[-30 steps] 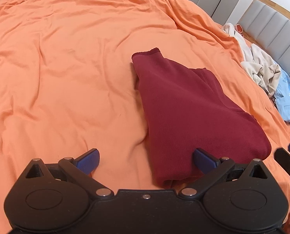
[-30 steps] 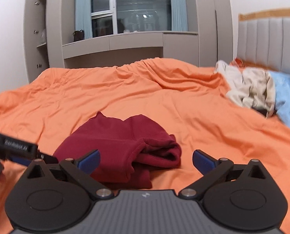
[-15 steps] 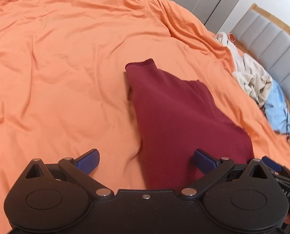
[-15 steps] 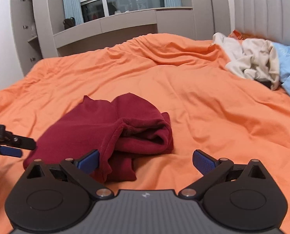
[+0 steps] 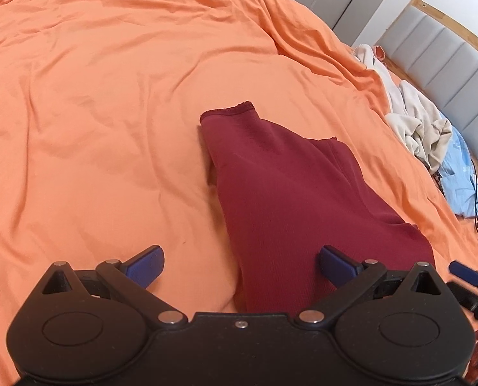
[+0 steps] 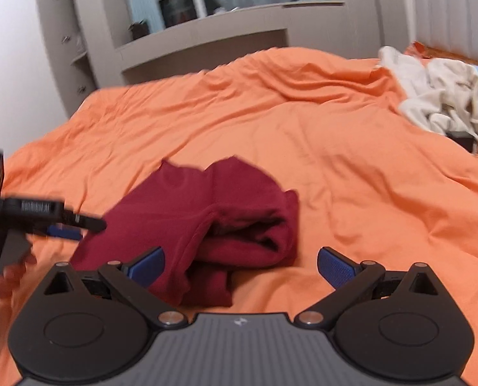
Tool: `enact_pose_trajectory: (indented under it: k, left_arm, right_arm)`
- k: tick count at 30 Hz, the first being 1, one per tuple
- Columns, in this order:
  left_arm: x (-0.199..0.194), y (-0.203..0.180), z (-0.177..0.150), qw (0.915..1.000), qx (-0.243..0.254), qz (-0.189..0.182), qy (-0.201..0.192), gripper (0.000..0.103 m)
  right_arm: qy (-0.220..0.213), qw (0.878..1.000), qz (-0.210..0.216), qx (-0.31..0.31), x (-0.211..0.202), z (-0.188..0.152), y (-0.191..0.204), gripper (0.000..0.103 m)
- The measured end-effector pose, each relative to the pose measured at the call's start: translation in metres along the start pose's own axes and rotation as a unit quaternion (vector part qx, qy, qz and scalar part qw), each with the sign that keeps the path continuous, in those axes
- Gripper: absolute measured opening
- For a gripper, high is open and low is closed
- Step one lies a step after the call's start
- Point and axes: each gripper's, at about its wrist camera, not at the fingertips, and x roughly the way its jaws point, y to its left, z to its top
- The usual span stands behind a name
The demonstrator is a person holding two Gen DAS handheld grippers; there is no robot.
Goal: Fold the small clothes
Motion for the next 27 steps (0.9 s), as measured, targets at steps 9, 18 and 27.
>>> enact_pose_trajectory:
  k: [9,18,27]
  left_arm:
    - [0.011,0.000,0.007,0.9999,0.013,0.003,0.006,0.103]
    - [0.012,0.002,0.006,0.9999,0.013,0.002,0.009,0.103]
    - [0.013,0.001,0.009,0.9999,0.013,0.001,0.009,0.103]
  right_arm:
    - [-0.007,0.996,-0.043,0.073,0.045,0.032,-0.027,0.103]
    - [0.025,0.998,-0.035,0.042,0.107,0.048,-0.021,0.054]
    - [0.042,0.995,-0.020,0.084,0.118,0.034,-0.038,0.011]
